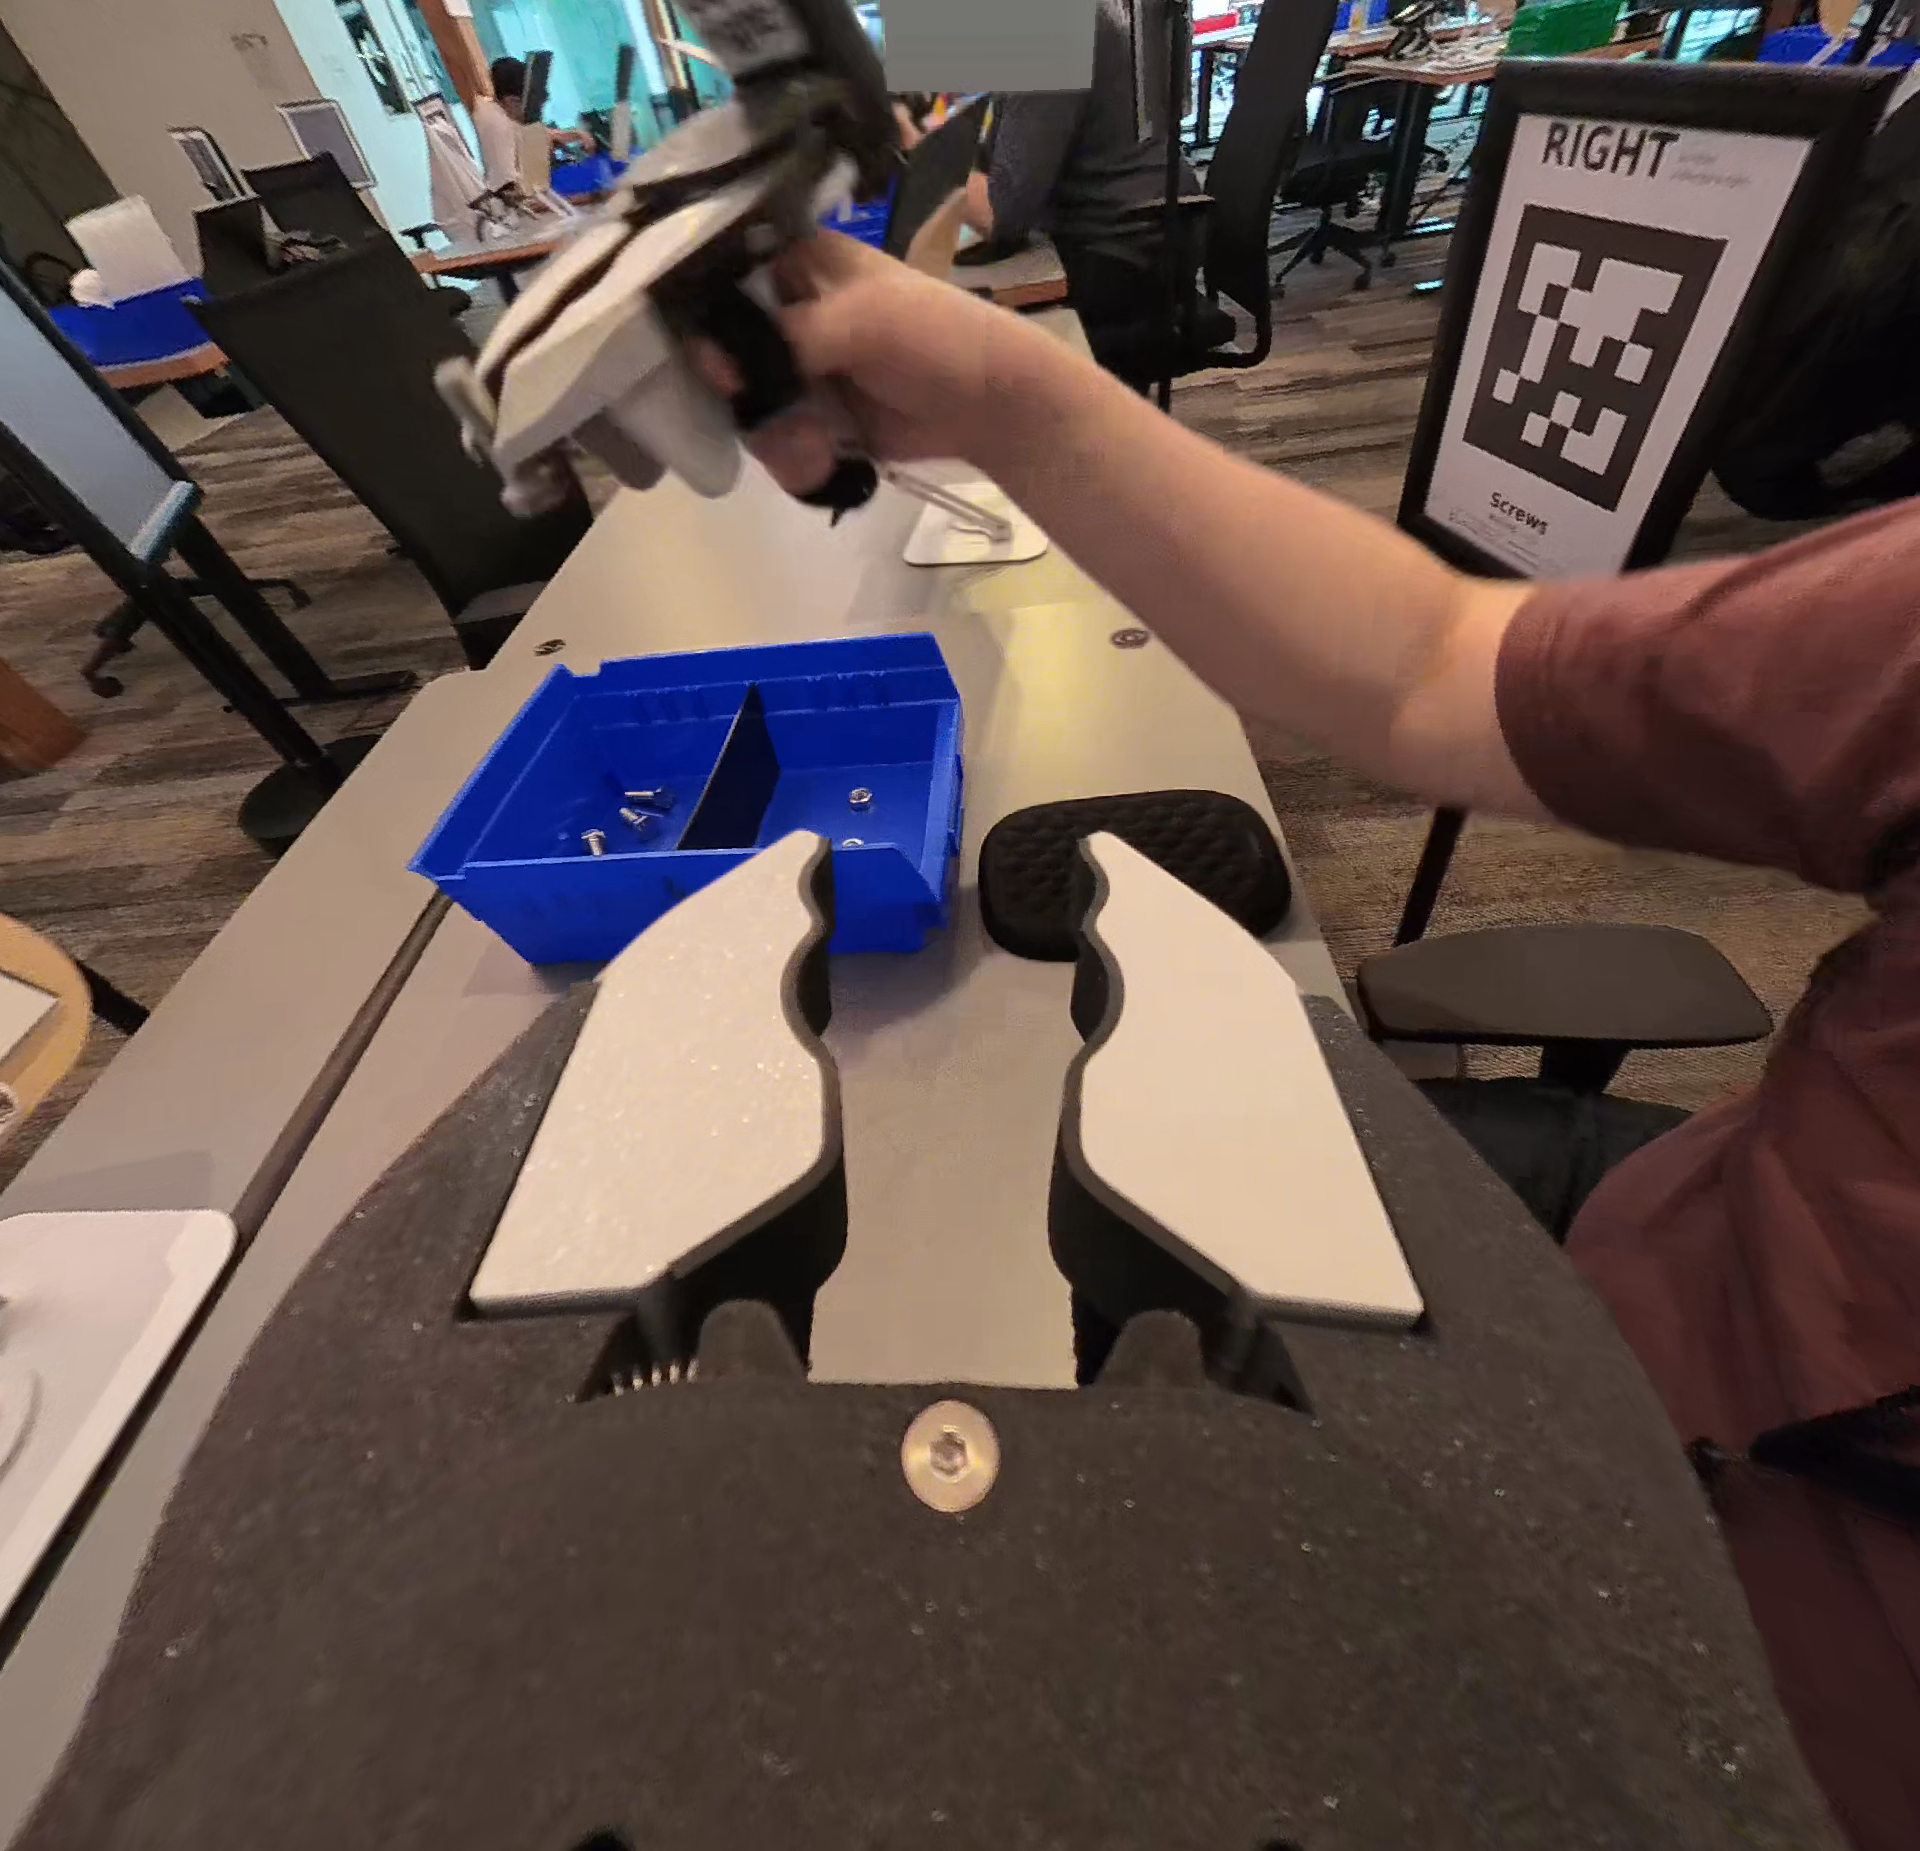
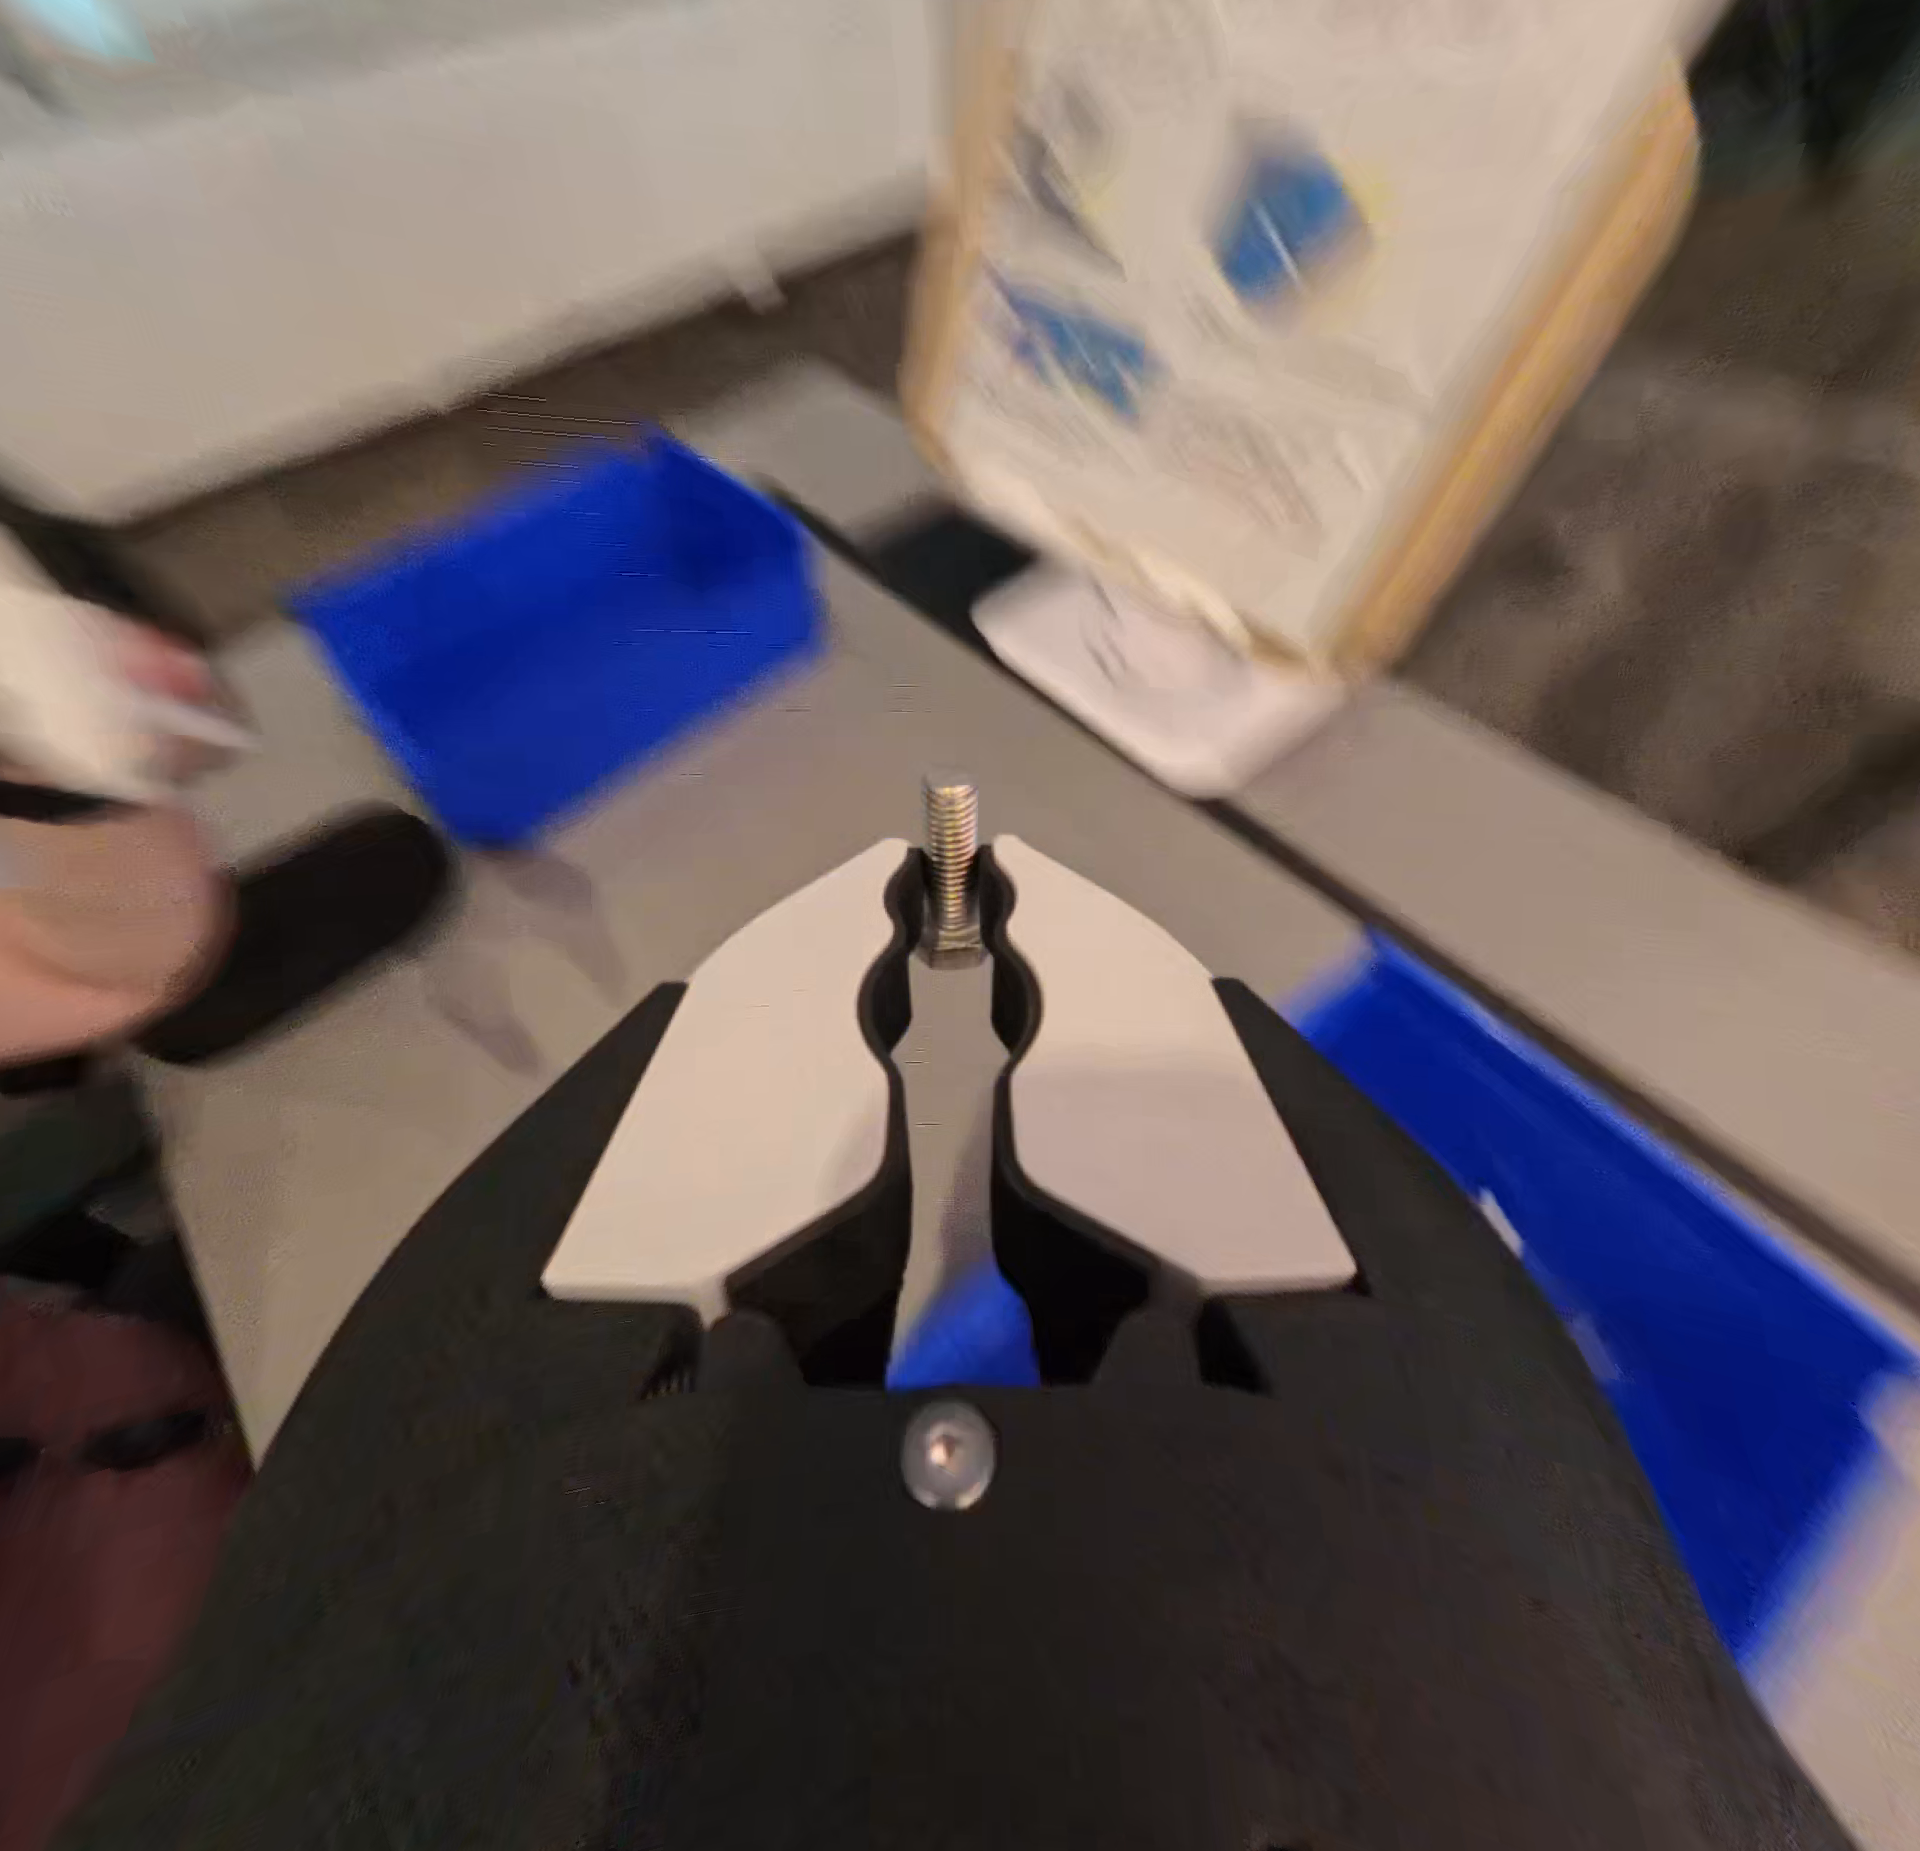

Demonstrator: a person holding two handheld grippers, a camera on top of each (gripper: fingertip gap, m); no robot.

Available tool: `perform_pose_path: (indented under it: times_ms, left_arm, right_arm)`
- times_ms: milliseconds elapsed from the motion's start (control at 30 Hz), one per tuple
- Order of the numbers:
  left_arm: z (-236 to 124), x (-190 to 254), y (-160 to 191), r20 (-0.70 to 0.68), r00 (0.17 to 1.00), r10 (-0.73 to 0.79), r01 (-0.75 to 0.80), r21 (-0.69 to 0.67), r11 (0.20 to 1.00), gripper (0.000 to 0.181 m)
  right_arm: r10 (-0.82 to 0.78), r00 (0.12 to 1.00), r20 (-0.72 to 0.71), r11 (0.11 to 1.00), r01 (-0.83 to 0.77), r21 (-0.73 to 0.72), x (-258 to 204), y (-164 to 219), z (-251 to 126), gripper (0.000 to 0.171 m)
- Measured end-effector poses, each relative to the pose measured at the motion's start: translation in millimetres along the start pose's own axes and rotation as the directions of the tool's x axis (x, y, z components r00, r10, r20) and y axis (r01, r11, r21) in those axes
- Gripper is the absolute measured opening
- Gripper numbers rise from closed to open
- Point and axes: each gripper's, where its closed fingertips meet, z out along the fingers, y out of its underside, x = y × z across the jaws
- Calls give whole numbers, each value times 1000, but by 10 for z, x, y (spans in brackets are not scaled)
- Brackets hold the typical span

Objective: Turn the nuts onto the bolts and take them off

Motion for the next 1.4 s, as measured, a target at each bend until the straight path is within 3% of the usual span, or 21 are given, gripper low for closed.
perform_pose_path:
  times_ms: [67,167,300,500,667,867,933,1000,1167,1233,1300,1400]
  left_arm:
    - [-43,-40,10,26,1000,12,-12,-17,1000,43]
    - [-82,-108,37,59,998,20,-18,-38,999,42]
    - [-107,-178,81,76,997,-3,7,-53,999,42]
    - [-154,-302,124,104,994,-17,24,-61,998,42]
    - [-201,-421,172,121,992,-47,55,-62,997,42]
    - [-179,-554,275,131,988,-85,95,-72,993,41]
    - [-165,-602,327,142,985,-97,110,-86,990,41]
    - [-173,-620,340,147,984,-105,119,-87,989,41]
    - [-368,-703,261,227,971,-72,91,-71,993,41]
    - [-503,-788,212,305,951,-44,67,-65,996,41]
    - [-650,-830,122,369,929,-21,39,-40,998,41]
    - [-925,-829,-23,469,883,19,-11,-20,1000,41]
  right_arm:
    - [86,984,-155,950,-128,-285,717,453,64,10]
    - [117,942,-314,788,-281,-548,1341,1199,151,10]
    - [196,905,-378,589,-417,-693,1680,1965,341,10]
    - [128,915,-382,361,-402,-841,1911,2700,433,12]
    - [231,898,-375,410,-440,-799,1967,2721,640,11]
    - [211,900,-383,376,-436,-818,2031,2839,684,12]
    - [210,904,-374,429,-428,-795,2040,2754,715,19]
    - [139,917,-373,543,-386,-746,2071,2496,663,25]
    - [-85,871,-484,883,-158,-441,2062,1461,36,32]
    - [-71,840,-537,957,-96,-275,2059,1254,-290,39]
    - [12,830,-558,960,-166,-226,2109,1433,-533,51]
    - [138,807,-574,869,-377,-320,2067,2014,-790,51]
